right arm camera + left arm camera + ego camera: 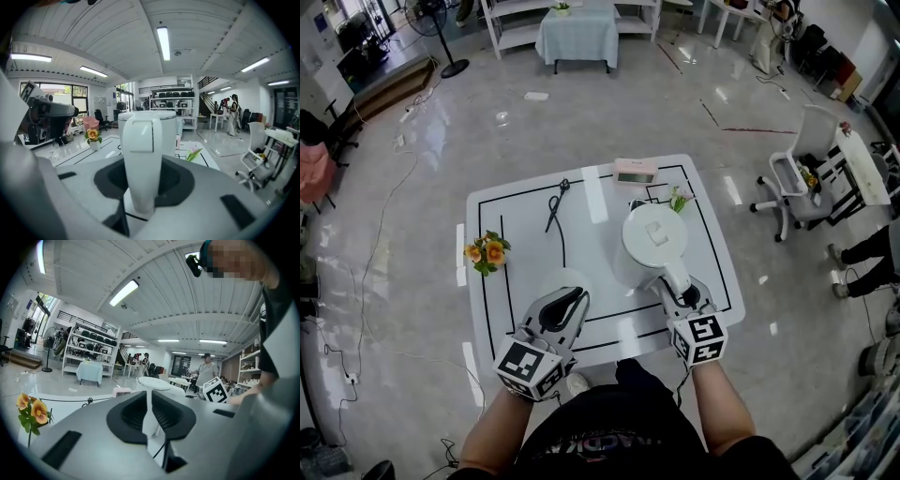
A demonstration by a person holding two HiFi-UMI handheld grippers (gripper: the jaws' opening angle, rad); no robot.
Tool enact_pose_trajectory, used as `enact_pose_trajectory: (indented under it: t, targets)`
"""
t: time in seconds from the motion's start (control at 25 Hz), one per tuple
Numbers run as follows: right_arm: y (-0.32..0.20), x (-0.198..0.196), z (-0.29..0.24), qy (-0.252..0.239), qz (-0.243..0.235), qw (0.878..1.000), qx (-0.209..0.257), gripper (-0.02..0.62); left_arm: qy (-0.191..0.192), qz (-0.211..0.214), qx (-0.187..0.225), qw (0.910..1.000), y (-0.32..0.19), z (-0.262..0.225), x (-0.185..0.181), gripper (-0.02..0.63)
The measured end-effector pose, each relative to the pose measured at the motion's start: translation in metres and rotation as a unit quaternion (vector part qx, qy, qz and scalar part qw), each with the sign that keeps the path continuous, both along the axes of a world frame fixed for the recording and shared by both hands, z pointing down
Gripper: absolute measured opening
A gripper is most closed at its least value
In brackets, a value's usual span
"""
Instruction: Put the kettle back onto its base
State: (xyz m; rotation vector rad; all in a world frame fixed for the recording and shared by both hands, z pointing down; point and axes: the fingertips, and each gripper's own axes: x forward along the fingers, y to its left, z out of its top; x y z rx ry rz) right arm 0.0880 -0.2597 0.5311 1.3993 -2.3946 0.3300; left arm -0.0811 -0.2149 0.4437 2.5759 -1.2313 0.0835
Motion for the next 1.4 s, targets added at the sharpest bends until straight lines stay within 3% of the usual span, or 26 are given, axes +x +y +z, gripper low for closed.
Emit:
enact_pose_trajectory:
  t: [0.08,0.44,0.68,1.4]
  targets:
    - [0.0,0.0,-0.003,0.0,-0.002,1.0,0.004,0.113,0.001,-0.002,0.002,1.0,0.002,-0.003,-0.001,0.005]
    - [-0.005,-0.005,-0.02,0.006,-0.016,0.999,0.03,0.112,0.0,-0.025,0.013,0.9996,0.003,-0.01,-0.013,0.005]
    - [-0.007,-0.021,-0.037,0.012,-0.036,0.998,0.049,0.112,0.0,-0.058,0.016,0.9982,0.011,-0.014,-0.04,0.003]
    - [0.003,-0.159,-0.09,-0.057,-0.155,0.982,0.094,0.112,0.0,-0.166,0.029,0.9858,0.064,-0.022,-0.129,0.005]
